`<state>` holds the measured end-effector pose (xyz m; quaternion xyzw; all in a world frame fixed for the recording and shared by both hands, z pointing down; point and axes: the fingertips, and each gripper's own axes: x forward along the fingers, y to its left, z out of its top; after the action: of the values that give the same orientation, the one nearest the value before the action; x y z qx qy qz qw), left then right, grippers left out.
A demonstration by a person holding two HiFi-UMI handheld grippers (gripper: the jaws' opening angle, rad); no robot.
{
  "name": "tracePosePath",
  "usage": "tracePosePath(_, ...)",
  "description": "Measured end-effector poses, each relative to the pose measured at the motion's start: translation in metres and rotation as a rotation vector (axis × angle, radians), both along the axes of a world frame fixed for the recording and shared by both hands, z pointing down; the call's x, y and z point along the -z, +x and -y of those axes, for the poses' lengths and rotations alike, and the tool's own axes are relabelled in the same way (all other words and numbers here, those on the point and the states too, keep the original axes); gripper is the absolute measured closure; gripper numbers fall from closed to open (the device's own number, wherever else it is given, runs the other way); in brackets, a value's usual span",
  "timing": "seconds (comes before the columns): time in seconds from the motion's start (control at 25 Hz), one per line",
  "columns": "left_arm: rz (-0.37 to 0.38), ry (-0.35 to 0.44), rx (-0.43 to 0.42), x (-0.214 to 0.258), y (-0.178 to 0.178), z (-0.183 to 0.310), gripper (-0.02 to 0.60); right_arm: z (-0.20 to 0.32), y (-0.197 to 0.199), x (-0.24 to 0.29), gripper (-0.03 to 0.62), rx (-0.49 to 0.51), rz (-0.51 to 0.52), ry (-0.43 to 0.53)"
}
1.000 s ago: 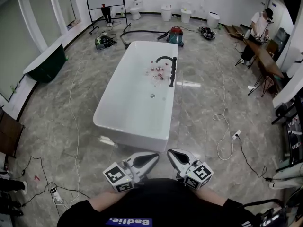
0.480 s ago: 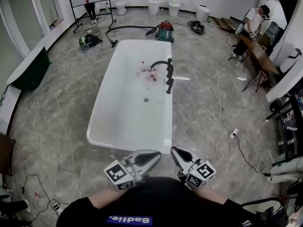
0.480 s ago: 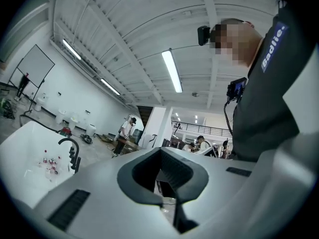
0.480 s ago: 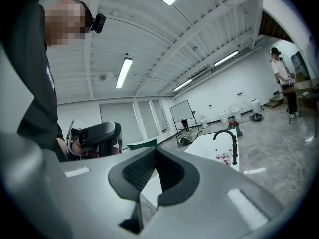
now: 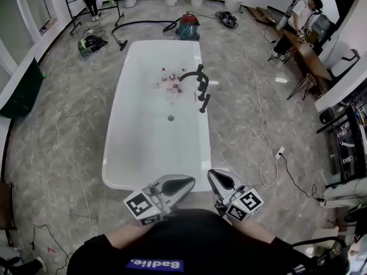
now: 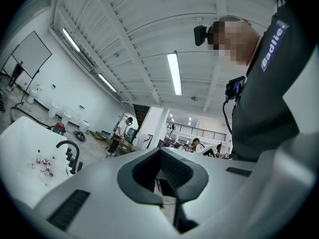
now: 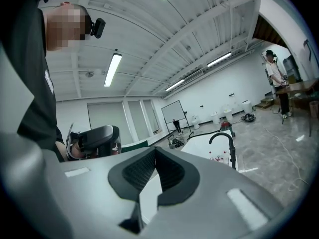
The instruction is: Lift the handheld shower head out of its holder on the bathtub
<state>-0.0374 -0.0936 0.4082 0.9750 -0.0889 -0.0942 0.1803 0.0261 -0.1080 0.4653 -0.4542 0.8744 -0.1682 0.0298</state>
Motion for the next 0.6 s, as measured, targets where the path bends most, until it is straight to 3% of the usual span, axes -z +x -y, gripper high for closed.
tracePosePath(0.6,-0.025,-0.016,-0.030,-0.005,-0.009,0.039,0.588,0.035,-0.011,-0.003,0.582,-0.009,-0.041,-0.025)
